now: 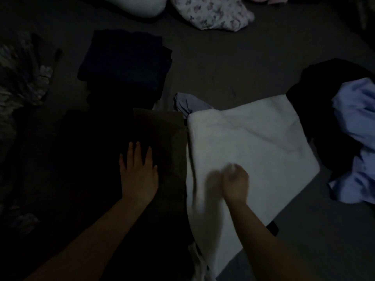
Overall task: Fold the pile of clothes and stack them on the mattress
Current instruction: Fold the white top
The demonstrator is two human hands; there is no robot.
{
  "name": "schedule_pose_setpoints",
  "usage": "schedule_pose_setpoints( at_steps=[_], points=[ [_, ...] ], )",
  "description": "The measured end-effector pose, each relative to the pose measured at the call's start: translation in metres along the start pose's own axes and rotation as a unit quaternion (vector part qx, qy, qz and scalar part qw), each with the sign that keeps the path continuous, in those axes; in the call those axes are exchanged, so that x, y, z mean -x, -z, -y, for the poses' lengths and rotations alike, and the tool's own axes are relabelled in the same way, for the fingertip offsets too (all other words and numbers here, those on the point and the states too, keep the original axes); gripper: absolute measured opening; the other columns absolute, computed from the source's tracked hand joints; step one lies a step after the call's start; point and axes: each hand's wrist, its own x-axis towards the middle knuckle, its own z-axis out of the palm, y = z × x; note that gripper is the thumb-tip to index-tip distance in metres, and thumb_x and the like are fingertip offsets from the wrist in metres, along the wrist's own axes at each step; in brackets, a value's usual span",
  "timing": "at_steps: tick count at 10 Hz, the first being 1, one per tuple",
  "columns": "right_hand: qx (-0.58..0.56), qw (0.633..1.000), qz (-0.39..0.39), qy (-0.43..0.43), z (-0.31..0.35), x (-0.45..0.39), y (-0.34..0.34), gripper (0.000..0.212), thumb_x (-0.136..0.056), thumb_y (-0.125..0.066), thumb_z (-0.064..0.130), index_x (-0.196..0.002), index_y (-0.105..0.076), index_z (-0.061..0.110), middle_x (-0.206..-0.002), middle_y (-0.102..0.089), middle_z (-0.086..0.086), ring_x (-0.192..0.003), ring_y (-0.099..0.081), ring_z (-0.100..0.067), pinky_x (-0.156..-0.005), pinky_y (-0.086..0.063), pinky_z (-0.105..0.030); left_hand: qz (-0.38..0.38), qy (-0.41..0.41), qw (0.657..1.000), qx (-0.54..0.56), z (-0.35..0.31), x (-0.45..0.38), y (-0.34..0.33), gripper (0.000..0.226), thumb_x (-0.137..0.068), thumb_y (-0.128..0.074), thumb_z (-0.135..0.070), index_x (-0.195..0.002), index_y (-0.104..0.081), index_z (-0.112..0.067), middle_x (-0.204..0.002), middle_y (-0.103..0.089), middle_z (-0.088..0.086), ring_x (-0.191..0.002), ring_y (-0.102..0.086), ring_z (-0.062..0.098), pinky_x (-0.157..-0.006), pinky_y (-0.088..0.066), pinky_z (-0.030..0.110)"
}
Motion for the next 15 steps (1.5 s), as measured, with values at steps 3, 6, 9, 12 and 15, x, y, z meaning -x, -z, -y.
schedule_pose_setpoints(
  at_steps=[3, 6, 9, 12, 15],
  points=[
    [-0.205, 0.868, 0.126, -0.435, -0.159, 0.038, 0.069, 0.026, -0.081, -0.073, 0.026, -0.081, -0.064, 0.002, -0.096, -0.066, -0.019, -0.085, -0.062, -0.028, -0.089, -0.051, -0.040, 0.264, 0.063, 0.922, 0.275, -0.116, 0.129, -0.051, 0.044, -0.087, -0.049, -0.031, -0.126, -0.053, -0.012, -0.132, -0.051, 0.008, -0.119, -0.052, 0.024, -0.097, -0.041, 0.028],
    [-0.320, 0.894, 0.049, -0.310, -0.164, 0.002, 0.138, 0.016, -0.092, -0.052, 0.003, -0.106, -0.059, 0.005, -0.089, -0.062, -0.009, -0.080, -0.056, -0.023, -0.078, -0.048, -0.040, 0.247, 0.331, 0.790, 0.454, -0.173, 0.146, -0.061, 0.028, -0.092, -0.057, -0.014, -0.118, -0.060, -0.004, -0.111, -0.063, 0.014, -0.101, -0.060, 0.029, -0.087, -0.048, 0.035],
    [-0.216, 0.917, -0.070, -0.328, -0.235, -0.045, 0.222, 0.015, -0.088, -0.061, 0.009, -0.097, -0.064, -0.002, -0.087, -0.062, -0.018, -0.075, -0.058, -0.028, -0.075, -0.044, -0.038, 0.279, 0.307, 0.699, 0.583, -0.272, 0.144, -0.030, 0.017, -0.094, -0.042, -0.012, -0.088, -0.058, -0.012, -0.092, -0.063, 0.010, -0.081, -0.060, 0.023, -0.072, -0.052, 0.031],
    [-0.104, 0.948, 0.294, 0.067, -0.139, -0.022, 0.244, 0.053, -0.072, -0.073, 0.049, -0.117, -0.058, 0.026, -0.111, -0.060, 0.011, -0.104, -0.057, -0.009, -0.084, -0.047, -0.015, 0.091, -0.213, 0.956, 0.182, -0.342, 0.190, -0.036, 0.039, -0.072, -0.036, -0.032, -0.079, -0.070, -0.014, -0.096, -0.067, 0.003, -0.096, -0.060, 0.018, -0.090, -0.049, 0.030],
    [0.464, 0.776, 0.382, 0.190, -0.143, -0.038, 0.204, 0.040, -0.099, -0.039, 0.026, -0.138, -0.042, 0.017, -0.144, -0.041, -0.008, -0.132, -0.040, -0.026, -0.107, -0.031, -0.040, 0.297, -0.191, 0.928, 0.120, -0.347, 0.232, -0.106, 0.035, -0.077, -0.061, -0.035, -0.112, -0.063, -0.036, -0.109, -0.063, -0.017, -0.106, -0.059, 0.005, -0.101, -0.041, 0.025]
  ],
)
